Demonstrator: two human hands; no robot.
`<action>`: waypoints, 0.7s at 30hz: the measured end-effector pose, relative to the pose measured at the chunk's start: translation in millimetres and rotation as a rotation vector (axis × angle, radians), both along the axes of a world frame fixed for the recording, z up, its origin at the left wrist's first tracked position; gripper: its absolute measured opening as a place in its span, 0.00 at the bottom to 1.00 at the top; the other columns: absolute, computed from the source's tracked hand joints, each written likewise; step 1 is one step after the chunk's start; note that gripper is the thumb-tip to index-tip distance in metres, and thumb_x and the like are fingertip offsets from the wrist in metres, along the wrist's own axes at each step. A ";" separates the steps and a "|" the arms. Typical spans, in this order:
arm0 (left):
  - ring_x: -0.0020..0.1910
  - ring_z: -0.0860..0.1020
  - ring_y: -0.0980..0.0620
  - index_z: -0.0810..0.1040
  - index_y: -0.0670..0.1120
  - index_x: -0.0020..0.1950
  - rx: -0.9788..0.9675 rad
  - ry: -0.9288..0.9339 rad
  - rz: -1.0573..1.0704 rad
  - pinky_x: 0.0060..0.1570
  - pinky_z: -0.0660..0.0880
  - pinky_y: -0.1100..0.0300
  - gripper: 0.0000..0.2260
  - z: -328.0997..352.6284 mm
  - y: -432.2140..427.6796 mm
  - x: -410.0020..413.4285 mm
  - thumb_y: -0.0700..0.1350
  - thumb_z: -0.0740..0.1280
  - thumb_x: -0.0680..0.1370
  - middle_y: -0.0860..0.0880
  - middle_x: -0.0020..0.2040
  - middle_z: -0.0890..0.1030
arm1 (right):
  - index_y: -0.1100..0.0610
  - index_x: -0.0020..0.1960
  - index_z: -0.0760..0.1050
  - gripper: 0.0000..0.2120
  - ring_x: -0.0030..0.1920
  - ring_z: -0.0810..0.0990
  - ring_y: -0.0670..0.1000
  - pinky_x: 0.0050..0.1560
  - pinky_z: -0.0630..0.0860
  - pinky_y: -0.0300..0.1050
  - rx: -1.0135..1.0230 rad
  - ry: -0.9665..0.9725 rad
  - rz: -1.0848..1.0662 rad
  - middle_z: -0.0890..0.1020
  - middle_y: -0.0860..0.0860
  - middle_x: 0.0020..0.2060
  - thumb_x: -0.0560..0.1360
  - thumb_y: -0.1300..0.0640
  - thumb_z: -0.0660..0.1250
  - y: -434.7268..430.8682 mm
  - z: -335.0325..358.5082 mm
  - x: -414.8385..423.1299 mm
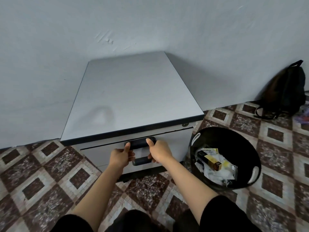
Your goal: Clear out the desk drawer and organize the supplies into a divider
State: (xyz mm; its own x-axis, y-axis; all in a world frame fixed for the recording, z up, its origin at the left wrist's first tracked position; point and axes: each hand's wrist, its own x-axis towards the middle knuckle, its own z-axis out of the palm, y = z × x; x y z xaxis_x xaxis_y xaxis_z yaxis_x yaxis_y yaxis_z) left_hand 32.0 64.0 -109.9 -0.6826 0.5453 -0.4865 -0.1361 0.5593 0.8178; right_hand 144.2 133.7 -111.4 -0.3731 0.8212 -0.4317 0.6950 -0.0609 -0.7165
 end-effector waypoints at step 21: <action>0.75 0.35 0.52 0.34 0.48 0.76 -0.208 1.139 -0.687 0.74 0.39 0.52 0.37 67.7 -60.5 4.0 0.41 0.57 0.77 0.52 0.76 0.35 | 0.54 0.56 0.81 0.47 0.54 0.82 0.55 0.44 0.80 0.57 1.105 -0.310 0.203 0.82 0.50 0.55 0.35 0.60 0.82 -13.8 45.4 63.4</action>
State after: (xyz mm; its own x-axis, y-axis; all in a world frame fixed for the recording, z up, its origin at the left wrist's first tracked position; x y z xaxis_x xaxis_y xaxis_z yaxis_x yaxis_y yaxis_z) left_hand 36.0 3.5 -42.2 -0.3798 0.9238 0.0494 0.9131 0.3658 0.1800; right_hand 207.5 119.9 -66.0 -0.5447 0.7446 0.3858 0.7748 0.6229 -0.1081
